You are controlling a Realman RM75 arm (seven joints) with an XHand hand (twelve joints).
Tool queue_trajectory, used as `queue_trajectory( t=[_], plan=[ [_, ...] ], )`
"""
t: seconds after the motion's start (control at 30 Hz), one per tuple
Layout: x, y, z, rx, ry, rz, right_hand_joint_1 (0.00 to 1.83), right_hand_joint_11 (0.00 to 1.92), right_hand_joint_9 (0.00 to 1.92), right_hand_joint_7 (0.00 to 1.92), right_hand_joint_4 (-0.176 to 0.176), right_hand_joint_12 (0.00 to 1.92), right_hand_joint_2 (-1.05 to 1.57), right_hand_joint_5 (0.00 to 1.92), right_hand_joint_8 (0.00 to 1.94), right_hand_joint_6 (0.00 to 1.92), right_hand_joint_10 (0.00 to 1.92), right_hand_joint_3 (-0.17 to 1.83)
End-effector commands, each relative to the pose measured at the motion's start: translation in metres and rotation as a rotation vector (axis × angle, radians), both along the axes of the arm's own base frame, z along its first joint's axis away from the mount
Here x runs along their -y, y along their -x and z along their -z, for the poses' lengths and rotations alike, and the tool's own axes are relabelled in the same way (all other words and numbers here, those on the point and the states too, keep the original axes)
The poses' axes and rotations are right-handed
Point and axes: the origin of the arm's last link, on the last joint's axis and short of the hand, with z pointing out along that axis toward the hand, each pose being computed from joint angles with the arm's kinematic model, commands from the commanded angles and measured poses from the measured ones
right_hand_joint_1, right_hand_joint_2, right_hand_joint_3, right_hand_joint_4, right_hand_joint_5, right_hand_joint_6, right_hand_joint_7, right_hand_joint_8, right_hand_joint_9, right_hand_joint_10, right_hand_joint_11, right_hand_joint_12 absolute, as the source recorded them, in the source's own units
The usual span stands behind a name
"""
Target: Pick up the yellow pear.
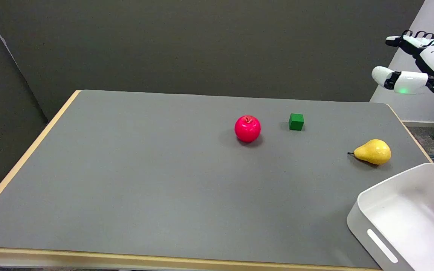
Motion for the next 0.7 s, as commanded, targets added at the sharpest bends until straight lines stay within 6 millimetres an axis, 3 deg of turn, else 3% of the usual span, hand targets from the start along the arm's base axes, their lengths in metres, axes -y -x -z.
queue_trajectory(
  t=[0.03, 0.7],
  plan=[
    [0.008, 0.01, 0.009, -0.092, -0.001, 0.036, 0.17, 0.06, 0.08, 0.12, 0.106, 1.12, 0.57, 0.15, 0.25, 0.37, 0.47, 0.92],
    [0.009, 0.034, 0.014, -0.317, -0.006, 0.228, 0.19, 0.14, 0.15, 0.23, 0.106, 1.14, 0.54, 0.19, 0.32, 0.47, 0.58, 0.98]
  ],
)
